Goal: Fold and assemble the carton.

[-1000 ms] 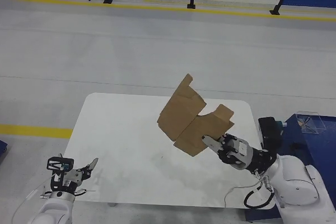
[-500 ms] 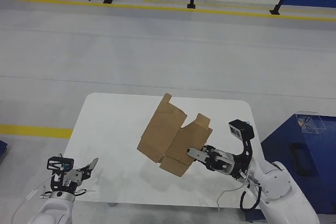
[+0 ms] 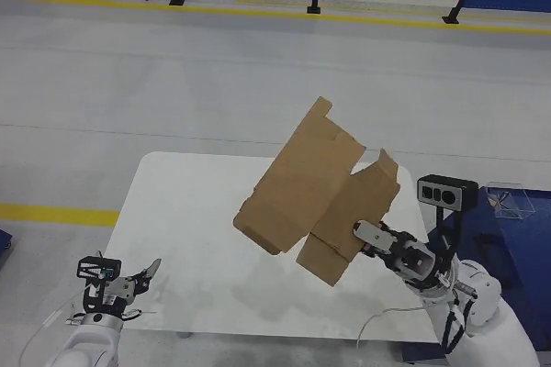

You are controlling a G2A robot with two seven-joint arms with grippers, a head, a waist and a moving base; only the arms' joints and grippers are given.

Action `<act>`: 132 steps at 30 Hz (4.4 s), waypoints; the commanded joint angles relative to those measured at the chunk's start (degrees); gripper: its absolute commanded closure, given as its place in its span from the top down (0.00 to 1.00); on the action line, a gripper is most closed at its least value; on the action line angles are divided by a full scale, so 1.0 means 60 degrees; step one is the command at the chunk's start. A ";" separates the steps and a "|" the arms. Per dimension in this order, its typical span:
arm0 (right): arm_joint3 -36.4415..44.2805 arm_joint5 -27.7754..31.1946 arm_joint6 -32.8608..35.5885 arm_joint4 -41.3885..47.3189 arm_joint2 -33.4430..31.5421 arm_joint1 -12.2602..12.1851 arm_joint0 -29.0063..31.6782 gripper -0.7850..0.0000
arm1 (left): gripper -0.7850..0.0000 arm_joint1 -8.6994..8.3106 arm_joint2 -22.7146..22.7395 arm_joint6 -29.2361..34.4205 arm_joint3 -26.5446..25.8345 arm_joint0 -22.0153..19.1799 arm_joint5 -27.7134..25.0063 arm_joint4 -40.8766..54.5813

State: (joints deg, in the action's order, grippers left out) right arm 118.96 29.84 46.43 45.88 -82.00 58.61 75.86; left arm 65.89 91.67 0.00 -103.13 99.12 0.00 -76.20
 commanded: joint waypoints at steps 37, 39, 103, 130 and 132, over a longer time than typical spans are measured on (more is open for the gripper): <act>-0.2293 -0.8444 0.0594 1.0661 0.1166 0.0730 -0.0557 0.00 | 1.00 0.0000 0.0000 0.0000 0.0000 0.0000 0.0000 0.0000; -0.2026 -0.7487 0.1238 0.9043 0.0369 0.0662 -0.0598 0.00 | 1.00 0.0000 0.0000 0.0000 0.0000 0.0000 0.0000 0.0000; -0.8222 -0.1268 0.4868 -0.0917 0.4429 0.1534 -0.2270 0.00 | 0.90 -0.0107 -0.1230 1.1989 0.2424 -0.3271 -0.0744 1.5340; -0.9184 -0.1292 0.5025 -0.0917 0.4989 0.1811 -0.2824 1.00 | 0.00 -0.0251 -0.1297 1.2873 0.2358 -0.3211 -0.2073 1.6794; -0.9184 -0.1292 0.5025 -0.0917 0.4989 0.1811 -0.2824 1.00 | 0.00 -0.0251 -0.1297 1.2873 0.2358 -0.3211 -0.2073 1.6794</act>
State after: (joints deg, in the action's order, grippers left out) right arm 63.85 22.09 76.57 40.38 -52.07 69.48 58.92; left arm 64.39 83.89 77.24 -88.98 79.85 -12.43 24.56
